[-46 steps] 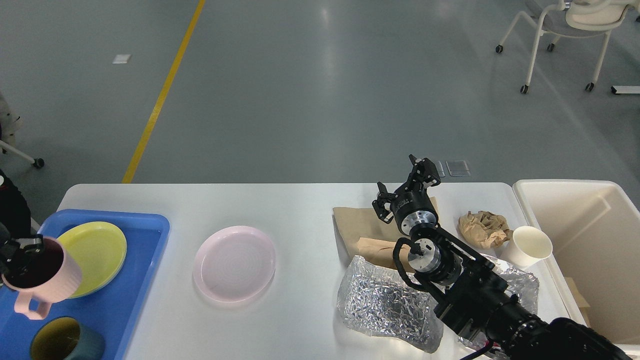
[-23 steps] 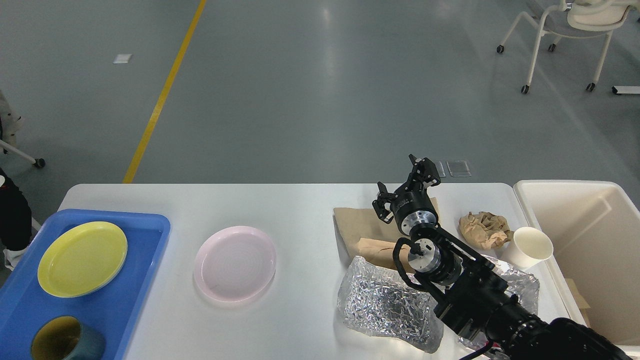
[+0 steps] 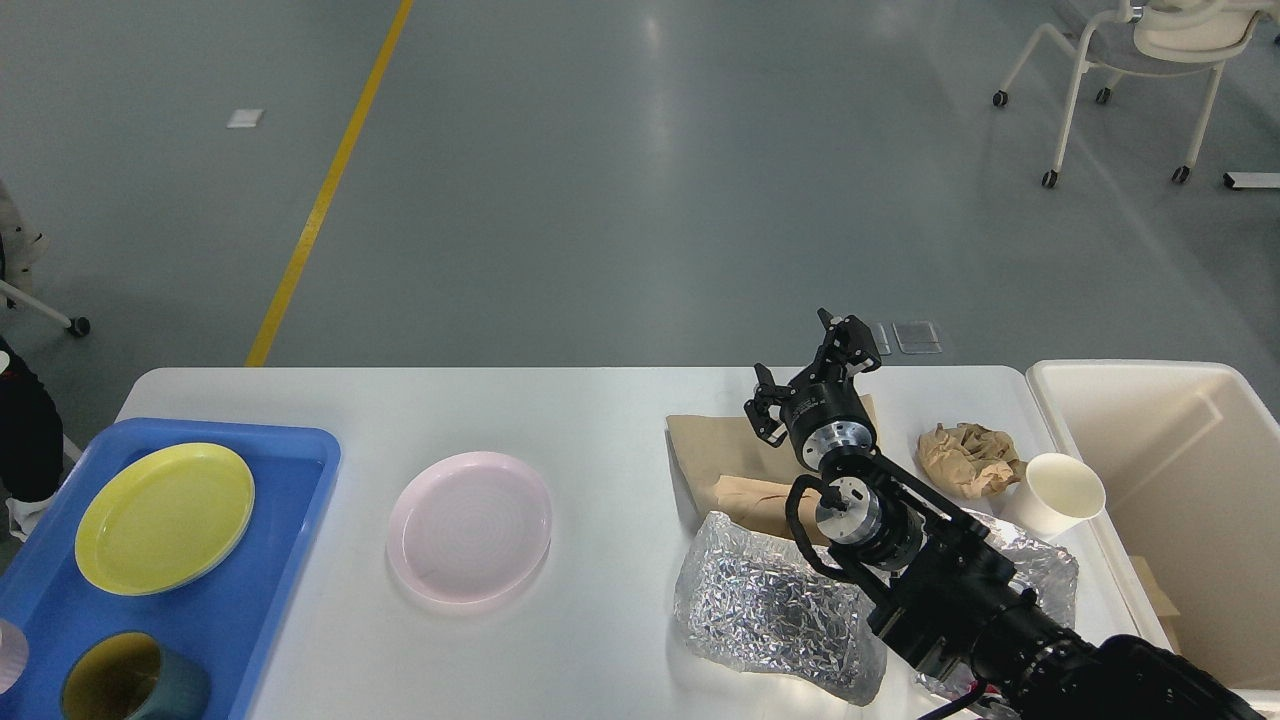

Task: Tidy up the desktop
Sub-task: 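Withdraw the left gripper up from the blue tray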

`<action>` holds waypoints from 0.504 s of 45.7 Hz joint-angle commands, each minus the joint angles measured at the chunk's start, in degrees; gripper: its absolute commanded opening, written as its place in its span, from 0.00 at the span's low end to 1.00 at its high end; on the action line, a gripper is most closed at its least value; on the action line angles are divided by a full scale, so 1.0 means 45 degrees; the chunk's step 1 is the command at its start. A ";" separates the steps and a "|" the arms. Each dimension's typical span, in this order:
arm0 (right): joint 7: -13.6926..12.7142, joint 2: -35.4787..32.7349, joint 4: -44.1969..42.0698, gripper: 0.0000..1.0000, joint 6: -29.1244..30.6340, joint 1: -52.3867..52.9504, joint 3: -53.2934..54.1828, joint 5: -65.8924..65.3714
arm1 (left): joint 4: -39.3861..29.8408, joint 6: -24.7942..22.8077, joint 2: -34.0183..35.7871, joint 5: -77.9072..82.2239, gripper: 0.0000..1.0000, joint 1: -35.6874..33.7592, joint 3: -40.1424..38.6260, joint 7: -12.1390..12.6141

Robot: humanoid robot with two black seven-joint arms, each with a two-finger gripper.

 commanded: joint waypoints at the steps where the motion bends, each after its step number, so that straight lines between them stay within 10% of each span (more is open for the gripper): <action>1: 0.0000 0.0000 -0.0001 1.00 0.0000 -0.0002 0.0000 0.0009 | 0.0024 0.0459 -0.0027 0.0000 0.05 0.0116 -0.0195 0.0001; 14: 0.0000 0.0000 -0.0001 1.00 0.0000 -0.0002 0.0000 0.0009 | 0.0121 0.0947 -0.0047 0.0000 0.47 0.0546 -0.0450 -0.0018; 23: 0.0000 0.0000 -0.0001 1.00 0.0000 -0.0002 0.0000 -0.0010 | 0.0121 0.1045 -0.0144 0.0000 0.58 0.0703 -0.0450 -0.0018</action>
